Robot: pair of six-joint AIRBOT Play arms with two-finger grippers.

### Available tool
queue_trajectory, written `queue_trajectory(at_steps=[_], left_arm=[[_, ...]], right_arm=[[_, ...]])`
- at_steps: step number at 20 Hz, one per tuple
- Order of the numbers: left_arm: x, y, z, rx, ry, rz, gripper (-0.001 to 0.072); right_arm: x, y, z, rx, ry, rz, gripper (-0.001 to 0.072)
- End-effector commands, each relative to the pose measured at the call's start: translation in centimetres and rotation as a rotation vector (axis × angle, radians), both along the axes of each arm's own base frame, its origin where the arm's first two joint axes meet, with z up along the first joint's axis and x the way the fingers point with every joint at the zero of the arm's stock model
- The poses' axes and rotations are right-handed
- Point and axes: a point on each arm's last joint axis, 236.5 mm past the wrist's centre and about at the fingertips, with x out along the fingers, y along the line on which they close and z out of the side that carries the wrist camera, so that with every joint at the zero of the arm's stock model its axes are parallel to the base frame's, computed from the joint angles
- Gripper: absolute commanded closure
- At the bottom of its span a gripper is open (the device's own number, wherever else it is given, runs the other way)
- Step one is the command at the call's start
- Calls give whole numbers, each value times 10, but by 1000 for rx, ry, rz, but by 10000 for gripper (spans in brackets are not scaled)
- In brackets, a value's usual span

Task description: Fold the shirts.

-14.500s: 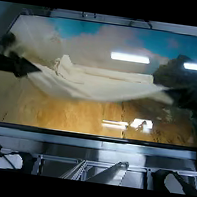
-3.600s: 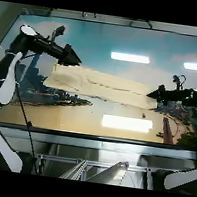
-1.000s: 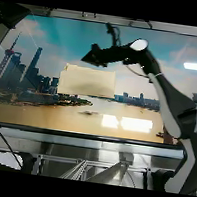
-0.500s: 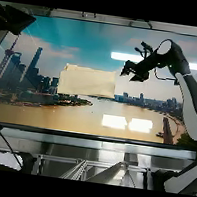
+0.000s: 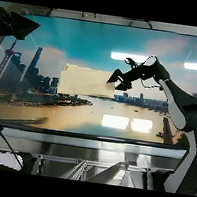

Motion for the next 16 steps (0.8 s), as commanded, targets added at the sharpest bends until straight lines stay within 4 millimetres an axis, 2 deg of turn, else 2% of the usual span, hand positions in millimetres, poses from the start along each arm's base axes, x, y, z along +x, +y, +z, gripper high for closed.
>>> queue_trajectory(at_steps=[1, 3, 4, 5, 7, 8, 10, 11, 13, 15, 16], left_arm=[[0, 0, 0, 1, -6, -2, 700], [0, -1, -1, 1, -6, -2, 701], [0, -1, -1, 1, -6, -2, 701], [0, -1, -1, 1, -6, -3, 701], [-1, -1, -1, 1, -5, -3, 701], [-1, 0, -1, 0, -3, -3, 701], [-3, -1, -1, 0, -1, -13, 700], [-6, -2, -1, 0, 0, -25, 701], [-11, -3, -1, -3, 17, -45, 701], [-14, -3, -1, -4, 19, -61, 701], [-15, -3, -1, -4, 20, -62, 701]], right_arm=[[-4, 32, -7, 95, 0, 17, 67], [-8, 50, -4, 152, -8, 29, 88], [-8, 57, 2, 194, -17, 34, 327], [-6, 65, 13, 252, -39, 41, 684], [-2, 77, 52, 402, -73, 33, 698], [3, 79, 77, 469, -119, 34, 699], [8, 70, 128, 537, -212, 45, 699], [10, 58, 160, 551, -279, 52, 699], [22, 17, 227, 549, -440, 13, 700], [40, -47, 295, 521, -619, -102, 699], [50, -89, 323, 481, -702, -186, 699]])
